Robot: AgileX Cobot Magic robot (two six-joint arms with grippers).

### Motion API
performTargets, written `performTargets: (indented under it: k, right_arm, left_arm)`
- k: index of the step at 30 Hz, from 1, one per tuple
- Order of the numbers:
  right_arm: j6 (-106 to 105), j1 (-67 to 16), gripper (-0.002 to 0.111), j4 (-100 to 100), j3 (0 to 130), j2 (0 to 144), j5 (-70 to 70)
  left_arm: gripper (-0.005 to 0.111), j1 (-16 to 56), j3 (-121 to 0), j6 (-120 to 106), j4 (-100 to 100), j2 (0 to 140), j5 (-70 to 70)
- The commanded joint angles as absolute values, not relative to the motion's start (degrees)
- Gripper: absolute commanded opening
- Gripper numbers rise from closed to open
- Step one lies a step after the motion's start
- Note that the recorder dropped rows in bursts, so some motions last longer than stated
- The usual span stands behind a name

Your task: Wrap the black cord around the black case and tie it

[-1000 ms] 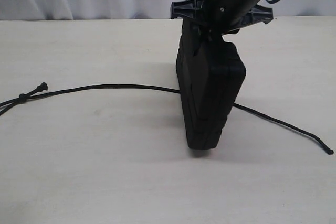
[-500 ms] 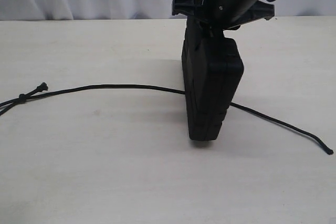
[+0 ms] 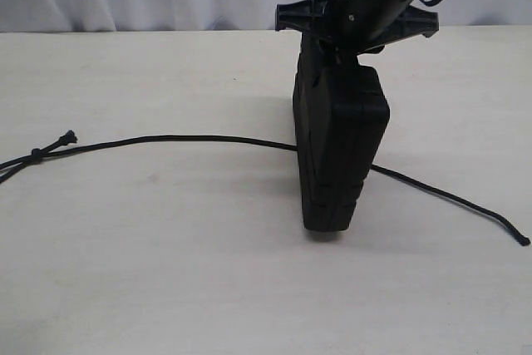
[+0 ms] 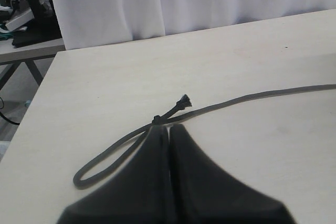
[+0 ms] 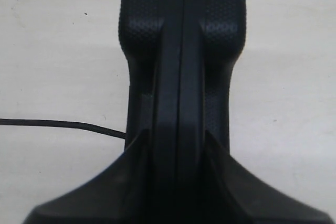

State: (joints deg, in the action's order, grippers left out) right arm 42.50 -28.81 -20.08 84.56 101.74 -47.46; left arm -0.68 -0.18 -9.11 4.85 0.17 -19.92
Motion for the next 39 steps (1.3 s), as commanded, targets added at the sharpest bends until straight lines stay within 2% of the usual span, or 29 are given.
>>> performTargets:
  k: [1, 12, 20, 39]
  right_arm:
    - [40.5, -28.8, 0.004, -21.9, 84.9, 101.8, -46.1]
    - [39.2, -28.8, 0.005, -21.9, 84.9, 102.1, -46.4]
    - [36.7, -28.8, 0.033, -20.0, 84.9, 102.1, -46.5]
    - [34.9, -28.8, 0.033, -18.1, 84.9, 103.3, -49.6]
  left_arm:
    - [0.000, -0.5, 0.0, -9.0, 5.0, 0.0, -19.0]
    - [0.000, -0.5, 0.0, -9.0, 5.0, 0.0, -19.0]
    - [0.000, -0.5, 0.0, -9.0, 5.0, 0.0, -19.0]
    - [0.000, -0.5, 0.0, -9.0, 5.0, 0.0, -19.0]
